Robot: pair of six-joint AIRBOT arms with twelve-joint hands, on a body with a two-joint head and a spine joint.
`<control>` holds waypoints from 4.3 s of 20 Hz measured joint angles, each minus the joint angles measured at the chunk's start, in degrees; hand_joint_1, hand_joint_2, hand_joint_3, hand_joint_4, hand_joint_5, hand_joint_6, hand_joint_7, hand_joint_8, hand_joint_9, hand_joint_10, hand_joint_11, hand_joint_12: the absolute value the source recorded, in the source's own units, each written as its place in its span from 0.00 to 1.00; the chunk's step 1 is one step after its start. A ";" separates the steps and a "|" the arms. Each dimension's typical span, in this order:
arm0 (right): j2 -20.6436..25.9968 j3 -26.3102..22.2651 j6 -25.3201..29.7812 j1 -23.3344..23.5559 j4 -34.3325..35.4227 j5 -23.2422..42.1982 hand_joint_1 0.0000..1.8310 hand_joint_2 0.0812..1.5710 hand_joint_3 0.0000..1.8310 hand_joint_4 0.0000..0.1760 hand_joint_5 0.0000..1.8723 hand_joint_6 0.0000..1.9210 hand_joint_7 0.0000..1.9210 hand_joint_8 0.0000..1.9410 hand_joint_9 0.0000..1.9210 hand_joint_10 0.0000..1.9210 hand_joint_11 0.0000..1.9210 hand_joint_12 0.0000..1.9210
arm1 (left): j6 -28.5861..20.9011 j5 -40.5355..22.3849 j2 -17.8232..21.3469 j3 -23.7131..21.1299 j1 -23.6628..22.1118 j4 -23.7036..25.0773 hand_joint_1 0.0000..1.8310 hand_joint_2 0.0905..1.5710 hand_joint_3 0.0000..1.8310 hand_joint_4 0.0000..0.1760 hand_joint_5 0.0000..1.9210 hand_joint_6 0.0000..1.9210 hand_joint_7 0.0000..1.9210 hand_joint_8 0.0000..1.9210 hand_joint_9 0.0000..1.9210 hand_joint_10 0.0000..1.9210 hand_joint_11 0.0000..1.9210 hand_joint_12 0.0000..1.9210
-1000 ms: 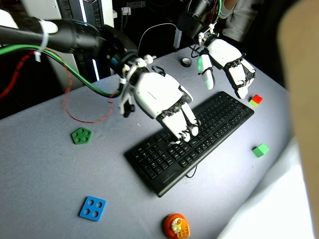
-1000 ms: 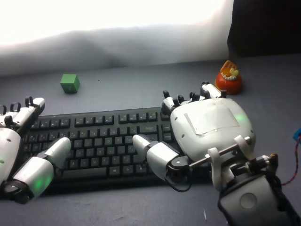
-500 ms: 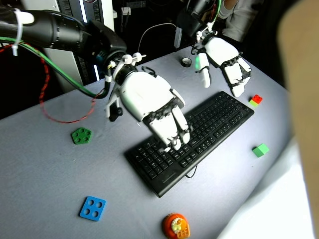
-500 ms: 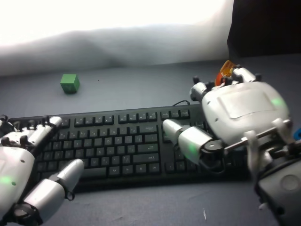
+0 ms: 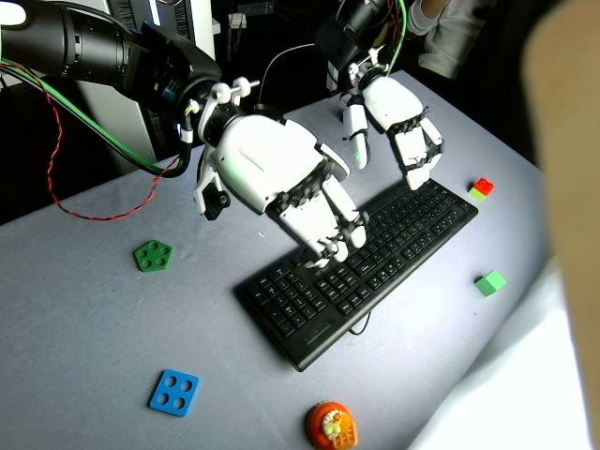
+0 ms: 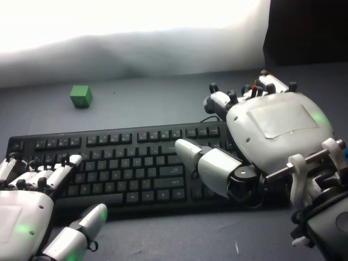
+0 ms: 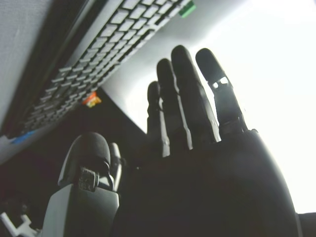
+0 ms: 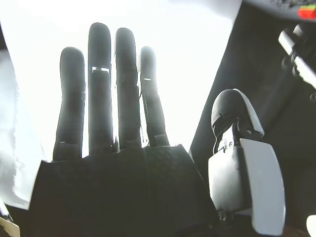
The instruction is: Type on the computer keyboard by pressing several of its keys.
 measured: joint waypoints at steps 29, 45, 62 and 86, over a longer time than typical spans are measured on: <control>0.13 0.00 1.92 -0.22 -1.27 -1.40 0.00 0.77 0.00 0.00 0.22 0.24 0.38 0.00 0.29 0.36 0.08 0.83 | 8.24 3.74 -7.37 12.31 -4.26 4.76 0.00 0.85 0.00 0.18 0.16 0.00 0.24 0.00 0.25 0.00 0.00 0.60; 0.13 0.00 2.16 -0.22 -1.55 -1.42 0.00 0.77 0.00 0.00 0.22 0.25 0.37 0.00 0.26 0.39 0.07 0.84 | 16.06 5.42 -5.66 10.45 -4.22 -1.44 0.00 0.85 0.00 0.22 0.15 0.00 0.24 0.00 0.24 0.00 0.00 0.61; 0.13 0.00 2.36 -0.28 -1.79 -1.42 0.00 0.77 0.00 0.00 0.22 0.22 0.37 0.00 0.26 0.39 0.06 0.84 | 16.15 1.95 -7.23 13.00 -5.70 -0.44 0.42 0.60 0.00 0.57 0.04 0.00 0.07 0.00 0.11 0.00 0.00 0.45; 0.31 -0.55 2.03 -0.63 -1.97 -2.27 0.03 0.77 0.00 0.00 0.49 0.51 0.55 0.54 0.45 0.77 0.28 0.99 | 11.37 13.09 12.74 0.37 -14.38 -3.48 0.01 0.80 0.00 0.00 0.46 0.17 0.44 0.44 0.35 0.59 0.19 0.86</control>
